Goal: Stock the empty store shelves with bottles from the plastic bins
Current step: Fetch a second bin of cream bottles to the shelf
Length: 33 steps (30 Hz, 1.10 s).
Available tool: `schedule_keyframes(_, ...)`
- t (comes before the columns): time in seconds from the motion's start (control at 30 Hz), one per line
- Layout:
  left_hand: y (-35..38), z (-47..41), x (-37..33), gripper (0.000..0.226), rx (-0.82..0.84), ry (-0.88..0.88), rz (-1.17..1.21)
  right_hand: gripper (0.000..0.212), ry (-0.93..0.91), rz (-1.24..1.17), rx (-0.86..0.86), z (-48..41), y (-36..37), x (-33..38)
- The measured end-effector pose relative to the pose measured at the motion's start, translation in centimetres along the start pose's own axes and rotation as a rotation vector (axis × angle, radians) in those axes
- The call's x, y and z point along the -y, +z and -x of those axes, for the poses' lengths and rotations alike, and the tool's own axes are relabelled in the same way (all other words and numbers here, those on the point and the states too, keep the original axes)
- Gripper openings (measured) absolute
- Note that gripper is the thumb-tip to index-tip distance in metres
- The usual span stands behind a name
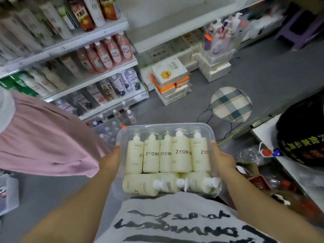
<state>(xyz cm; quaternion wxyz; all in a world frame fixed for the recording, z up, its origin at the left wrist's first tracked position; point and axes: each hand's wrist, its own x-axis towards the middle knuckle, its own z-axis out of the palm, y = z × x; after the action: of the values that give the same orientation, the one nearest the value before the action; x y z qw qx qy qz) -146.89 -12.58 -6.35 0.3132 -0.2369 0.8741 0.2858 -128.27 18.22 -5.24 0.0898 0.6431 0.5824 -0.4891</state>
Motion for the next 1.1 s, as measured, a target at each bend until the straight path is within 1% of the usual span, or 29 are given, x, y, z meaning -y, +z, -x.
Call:
schedule_keyframes(0.1, 0.4, -1.1, -5.6, 0.077, -0.031, 0.028, 0.087, 0.071, -0.047, -0.046, -0.016, -2.8, -0.9, 5.3)
schedule_keyframes(0.17, 0.8, -2.1, -9.0, 0.077, -0.052, 0.053, 0.133, 0.067, -0.071, -0.031, -0.027, -4.5, -1.4, 7.7)
schedule_keyframes(0.27, 1.6, -3.3, -12.1, 0.078, -0.072, 0.028, 0.133, 0.062, -0.093, 0.001, -0.025, -6.7, -1.7, 10.4)
schedule_keyframes(0.37, 2.3, -5.7, -15.0, 0.093, -0.034, 0.0, 0.113, 0.066, -0.074, -0.009, -0.031, -9.3, -1.3, 12.9)
schedule_keyframes(0.4, 2.5, -6.8, -16.5, 0.094, -0.029, 0.002, 0.097, 0.068, -0.064, -0.004, -0.041, -10.1, -1.1, 13.8)
schedule_keyframes(0.43, 2.6, -7.9, -18.4, 0.089, -0.029, 0.016, 0.072, 0.069, -0.052, -0.005, -0.046, -11.0, -0.9, 14.8)
schedule_keyframes(0.5, 2.8, -10.2, -22.5, 0.074, -0.005, 0.098, 0.007, 0.075, -0.016, -0.013, -0.056, -12.7, -0.2, 16.9)
schedule_keyframes(0.53, 2.7, -11.4, -24.6, 0.075, 0.013, 0.134, -0.006, 0.076, 0.007, -0.024, -0.059, -13.3, 0.3, 18.1)
schedule_keyframes(0.6, 2.0, -14.3, -28.3, 0.075, 0.027, 0.172, -0.004, 0.066, 0.028, -0.054, -0.084, -14.7, 1.5, 20.7)
schedule_keyframes(0.67, 1.2, -17.0, -30.9, 0.067, 0.031, 0.209, -0.014, 0.063, 0.033, -0.055, -0.111, -15.9, 2.9, 23.3)
schedule_keyframes(0.73, 0.0, -18.9, -32.7, 0.056, 0.059, 0.187, 0.032, 0.064, 0.021, -0.024, -0.123, -16.1, 4.1, 26.4)
schedule_keyframes(0.77, -0.6, -19.7, -33.5, 0.055, 0.081, 0.154, 0.077, 0.068, 0.005, -0.009, -0.12, -16.4, 4.7, 28.4)
schedule_keyframes(0.8, -1.2, -20.2, -34.3, 0.058, 0.087, 0.121, 0.112, 0.072, -0.005, 0.003, -0.113, -16.9, 5.2, 30.2)
schedule_keyframes(0.9, -2.5, -22.3, -35.6, 0.085, 0.034, 0.024, 0.002, 0.07, -0.042, 0.041, -0.091, -18.1, 6.7, 35.0)
schedule_keyframes(1.03, -3.8, -24.8, -36.6, 0.1, 0.001, 0.016, 0.018, 0.071, -0.072, 0.132, -0.064, -20.3, 8.9, 39.0)
schedule_keyframes(1.1, -3.9, -26.1, -36.6, 0.107, 0.007, -0.008, 0.031, 0.085, -0.046, 0.21, -0.033, -21.1, 9.8, 40.1)
